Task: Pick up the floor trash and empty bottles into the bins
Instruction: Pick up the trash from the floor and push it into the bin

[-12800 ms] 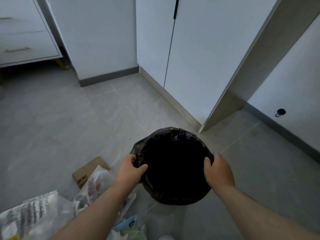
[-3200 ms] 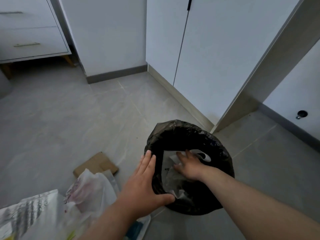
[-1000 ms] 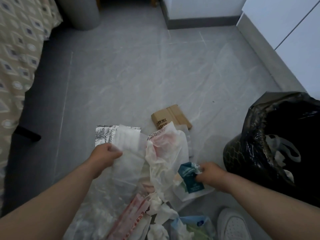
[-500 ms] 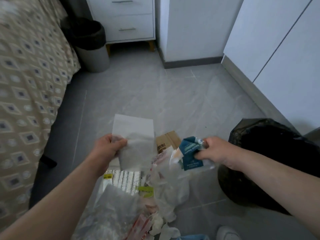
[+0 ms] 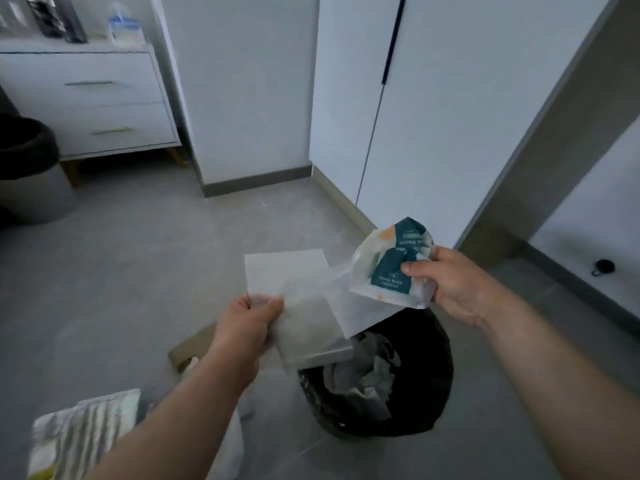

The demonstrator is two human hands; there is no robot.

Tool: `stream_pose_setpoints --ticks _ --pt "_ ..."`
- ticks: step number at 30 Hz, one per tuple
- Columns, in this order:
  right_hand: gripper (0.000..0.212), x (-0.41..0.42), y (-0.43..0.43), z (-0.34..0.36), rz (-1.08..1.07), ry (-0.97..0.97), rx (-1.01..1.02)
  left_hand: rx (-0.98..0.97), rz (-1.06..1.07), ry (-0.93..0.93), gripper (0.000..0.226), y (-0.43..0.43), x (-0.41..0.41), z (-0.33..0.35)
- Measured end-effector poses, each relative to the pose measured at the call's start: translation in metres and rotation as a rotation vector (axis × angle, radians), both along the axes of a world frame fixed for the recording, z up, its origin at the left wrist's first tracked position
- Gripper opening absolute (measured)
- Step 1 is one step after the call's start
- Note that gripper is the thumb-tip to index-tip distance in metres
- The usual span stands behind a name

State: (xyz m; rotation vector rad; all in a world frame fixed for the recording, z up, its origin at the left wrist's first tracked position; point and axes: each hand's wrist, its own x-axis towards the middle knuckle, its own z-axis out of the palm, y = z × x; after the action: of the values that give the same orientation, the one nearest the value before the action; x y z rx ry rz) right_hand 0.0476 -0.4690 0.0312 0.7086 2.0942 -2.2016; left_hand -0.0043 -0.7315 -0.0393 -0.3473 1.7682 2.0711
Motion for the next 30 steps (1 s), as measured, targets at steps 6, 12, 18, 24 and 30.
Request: stream_pose_setpoints --ticks 6,12,18,24,30 --pt "0.039 0.024 0.045 -0.025 -0.175 -0.024 -0.082 -0.135 0.030 -0.158 0.012 0.095 0.039 -0.037" --pt "0.036 0.028 0.052 -0.042 -0.220 -0.091 -0.056 -0.213 -0.118 -0.156 0.030 0.099 0.046 -0.040" --pt "0.021 0.021 0.027 -0.064 -0.044 -0.240 0.174 -0.808 -0.343 0.494 0.053 0.048 0.039 -0.034" --pt "0.022 0.012 -0.006 -0.113 0.195 -0.326 0.523 -0.930 -0.839 0.577 0.120 0.022 0.048 -0.061" --pt "0.071 0.007 -0.023 -0.156 0.302 -0.405 0.969 -0.930 -0.846 0.631 0.129 0.014 0.047 -0.069"
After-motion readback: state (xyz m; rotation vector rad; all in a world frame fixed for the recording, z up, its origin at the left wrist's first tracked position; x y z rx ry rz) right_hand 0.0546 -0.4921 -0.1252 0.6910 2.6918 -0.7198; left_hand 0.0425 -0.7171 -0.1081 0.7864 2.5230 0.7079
